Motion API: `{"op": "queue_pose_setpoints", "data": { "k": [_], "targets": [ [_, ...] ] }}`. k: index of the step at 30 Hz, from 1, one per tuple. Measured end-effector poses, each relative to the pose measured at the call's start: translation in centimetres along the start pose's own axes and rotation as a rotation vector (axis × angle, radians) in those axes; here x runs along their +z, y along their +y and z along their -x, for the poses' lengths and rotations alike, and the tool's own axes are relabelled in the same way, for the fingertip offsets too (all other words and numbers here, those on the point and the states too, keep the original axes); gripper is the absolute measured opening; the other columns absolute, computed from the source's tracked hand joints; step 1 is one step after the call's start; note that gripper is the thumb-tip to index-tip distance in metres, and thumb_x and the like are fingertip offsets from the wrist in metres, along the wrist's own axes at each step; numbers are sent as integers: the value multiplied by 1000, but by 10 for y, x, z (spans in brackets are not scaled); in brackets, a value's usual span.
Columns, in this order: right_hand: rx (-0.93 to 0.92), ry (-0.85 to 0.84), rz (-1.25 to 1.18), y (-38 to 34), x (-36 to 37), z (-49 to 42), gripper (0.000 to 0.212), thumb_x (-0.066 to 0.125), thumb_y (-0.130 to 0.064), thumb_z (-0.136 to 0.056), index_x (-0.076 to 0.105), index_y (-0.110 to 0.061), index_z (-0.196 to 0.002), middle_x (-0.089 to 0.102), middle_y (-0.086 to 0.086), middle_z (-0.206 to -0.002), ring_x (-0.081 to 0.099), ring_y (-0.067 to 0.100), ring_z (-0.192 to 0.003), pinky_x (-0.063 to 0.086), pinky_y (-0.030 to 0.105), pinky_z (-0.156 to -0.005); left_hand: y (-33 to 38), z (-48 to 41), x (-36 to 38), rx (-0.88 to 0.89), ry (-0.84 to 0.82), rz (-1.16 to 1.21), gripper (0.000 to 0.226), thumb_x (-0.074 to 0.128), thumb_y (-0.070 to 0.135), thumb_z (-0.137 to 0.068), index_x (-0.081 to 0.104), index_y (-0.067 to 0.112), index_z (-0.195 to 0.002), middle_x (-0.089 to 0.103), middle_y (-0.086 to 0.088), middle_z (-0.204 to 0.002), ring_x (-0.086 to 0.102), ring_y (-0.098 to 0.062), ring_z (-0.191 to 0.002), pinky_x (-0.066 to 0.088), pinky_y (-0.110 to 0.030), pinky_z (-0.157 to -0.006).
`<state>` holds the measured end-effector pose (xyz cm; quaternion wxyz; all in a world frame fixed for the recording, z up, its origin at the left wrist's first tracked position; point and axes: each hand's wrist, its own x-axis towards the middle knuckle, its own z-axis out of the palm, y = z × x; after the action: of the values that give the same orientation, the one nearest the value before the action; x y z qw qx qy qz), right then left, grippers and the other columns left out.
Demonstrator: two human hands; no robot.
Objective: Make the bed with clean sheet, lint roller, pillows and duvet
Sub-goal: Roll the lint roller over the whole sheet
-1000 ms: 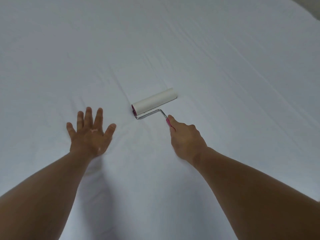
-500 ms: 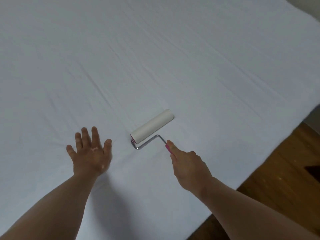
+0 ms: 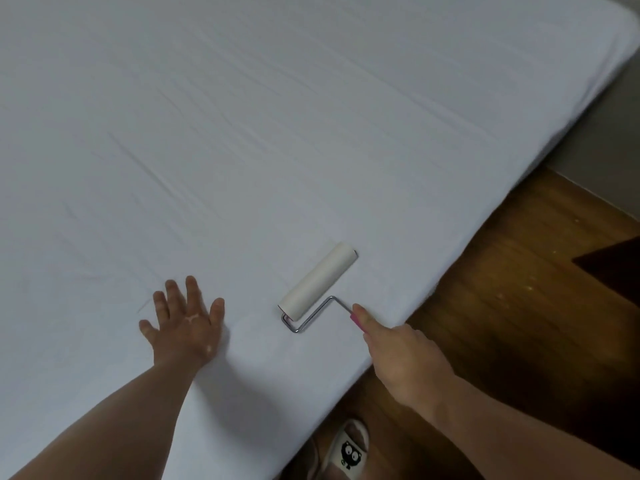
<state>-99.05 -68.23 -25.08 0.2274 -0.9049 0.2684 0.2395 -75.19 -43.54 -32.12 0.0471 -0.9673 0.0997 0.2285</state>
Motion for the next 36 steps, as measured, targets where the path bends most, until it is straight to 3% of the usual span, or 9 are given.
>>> {"op": "queue_pose_setpoints", "data": {
  "k": [5,8,11,16,21,25,30,33,36],
  "targets": [
    [9,25,2,32,6,45,62,40,-34,-106,2,-45,-154,58,-7,-73,55,6,-59,43,21,-48,7,15,-5,8,-82,-22,77,11,72,-93,-17,35,-155,-22,-1,-164,-16,-27,-152,9,-69,-114],
    [33,50,-12,46,17,67,56,31,-43,-107,1,-47,-153,60,-5,-69,58,6,-58,55,26,-55,3,12,-4,22,-89,-23,79,10,75,-91,-17,37,-155,-22,0,-164,-15,-27,-152,11,-70,-113],
    [78,44,-10,58,29,84,54,28,-46,-106,2,-49,-153,58,-9,-71,58,4,-61,56,25,-61,0,11,0,35,-61,-39,80,9,76,-89,-15,37,-155,-17,-1,-165,-11,-27,-152,11,-69,-113],
    [143,-18,77,69,36,108,54,27,-46,-107,5,-45,-156,61,-8,-73,61,4,-62,58,24,-64,-8,6,7,96,71,-89,80,6,77,-88,2,34,-156,6,-8,-164,10,-35,-148,15,-68,-110],
    [221,-78,70,48,18,123,51,27,-49,-106,11,-47,-155,61,-9,-72,62,4,-62,57,21,-66,-21,-4,9,209,240,-80,71,14,75,-90,33,30,-142,40,-12,-137,39,-45,-120,29,-60,-101],
    [217,-57,62,-14,-14,110,52,27,-50,-105,11,-47,-154,60,-11,-75,60,3,-66,56,23,-70,-42,-13,-1,301,333,48,61,26,67,-90,50,32,-133,50,-8,-131,46,-41,-110,32,-54,-95],
    [59,98,-22,-122,-41,27,49,25,-58,-101,16,-58,-149,65,-11,-75,60,6,-61,48,21,-58,-90,-55,-33,378,407,201,54,35,58,-91,59,29,-129,55,-3,-126,51,-34,-109,37,-52,-90],
    [-18,128,-93,-206,-43,-49,56,10,-76,-85,24,-67,-139,72,-13,-94,67,9,-76,55,26,-71,-148,-116,-56,346,506,181,56,37,59,-92,58,28,-134,53,-2,-137,52,-31,-118,36,-48,-90],
    [-141,168,-137,-292,-42,-133,37,26,-61,-99,37,-54,-133,73,-7,-108,68,15,-91,55,32,-84,-221,-186,-74,242,477,55,62,30,64,-94,52,31,-140,46,-2,-148,44,-31,-133,31,-53,-101]
  ]
}}
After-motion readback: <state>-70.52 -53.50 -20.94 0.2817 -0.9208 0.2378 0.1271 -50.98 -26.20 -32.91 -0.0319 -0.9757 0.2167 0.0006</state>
